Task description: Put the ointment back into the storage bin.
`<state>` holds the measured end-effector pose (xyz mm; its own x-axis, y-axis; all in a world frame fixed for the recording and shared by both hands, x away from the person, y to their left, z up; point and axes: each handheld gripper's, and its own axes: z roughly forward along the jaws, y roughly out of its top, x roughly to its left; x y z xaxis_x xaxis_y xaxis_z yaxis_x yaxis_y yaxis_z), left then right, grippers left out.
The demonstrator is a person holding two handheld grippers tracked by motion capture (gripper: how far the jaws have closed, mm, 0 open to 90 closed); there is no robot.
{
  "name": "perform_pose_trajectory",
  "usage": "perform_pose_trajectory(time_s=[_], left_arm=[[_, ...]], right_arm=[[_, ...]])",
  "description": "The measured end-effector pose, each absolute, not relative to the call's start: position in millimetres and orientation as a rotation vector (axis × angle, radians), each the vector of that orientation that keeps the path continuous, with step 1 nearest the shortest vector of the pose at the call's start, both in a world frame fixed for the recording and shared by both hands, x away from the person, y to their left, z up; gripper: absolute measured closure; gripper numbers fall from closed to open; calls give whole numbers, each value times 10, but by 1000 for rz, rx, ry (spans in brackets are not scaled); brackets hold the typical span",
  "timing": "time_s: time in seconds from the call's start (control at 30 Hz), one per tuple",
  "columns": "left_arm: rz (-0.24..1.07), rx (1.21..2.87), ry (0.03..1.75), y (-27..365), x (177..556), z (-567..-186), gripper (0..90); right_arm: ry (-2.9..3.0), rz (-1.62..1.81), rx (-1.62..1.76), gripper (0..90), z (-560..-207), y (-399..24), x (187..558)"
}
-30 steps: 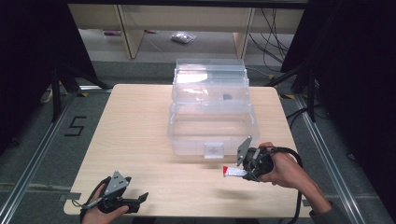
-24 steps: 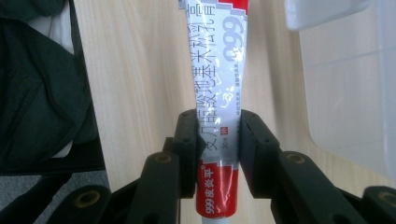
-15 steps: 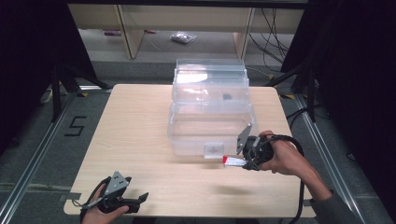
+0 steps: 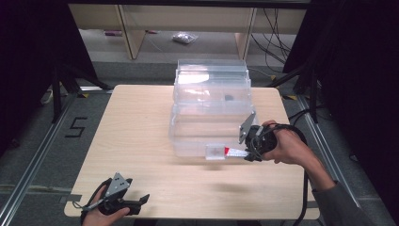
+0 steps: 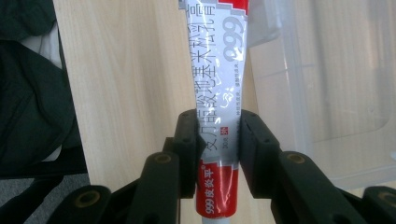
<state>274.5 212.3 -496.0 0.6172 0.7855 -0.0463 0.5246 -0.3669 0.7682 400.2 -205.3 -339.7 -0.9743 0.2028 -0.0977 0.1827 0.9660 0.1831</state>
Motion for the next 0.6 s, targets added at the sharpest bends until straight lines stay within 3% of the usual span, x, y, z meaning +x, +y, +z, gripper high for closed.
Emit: perform_pose_trajectory(time_s=[0.6], left_arm=[[416,2065,1023,2141,2752,-4956,150]], right_arm=[[3002,233,288,706,-3285,-2006,4323]])
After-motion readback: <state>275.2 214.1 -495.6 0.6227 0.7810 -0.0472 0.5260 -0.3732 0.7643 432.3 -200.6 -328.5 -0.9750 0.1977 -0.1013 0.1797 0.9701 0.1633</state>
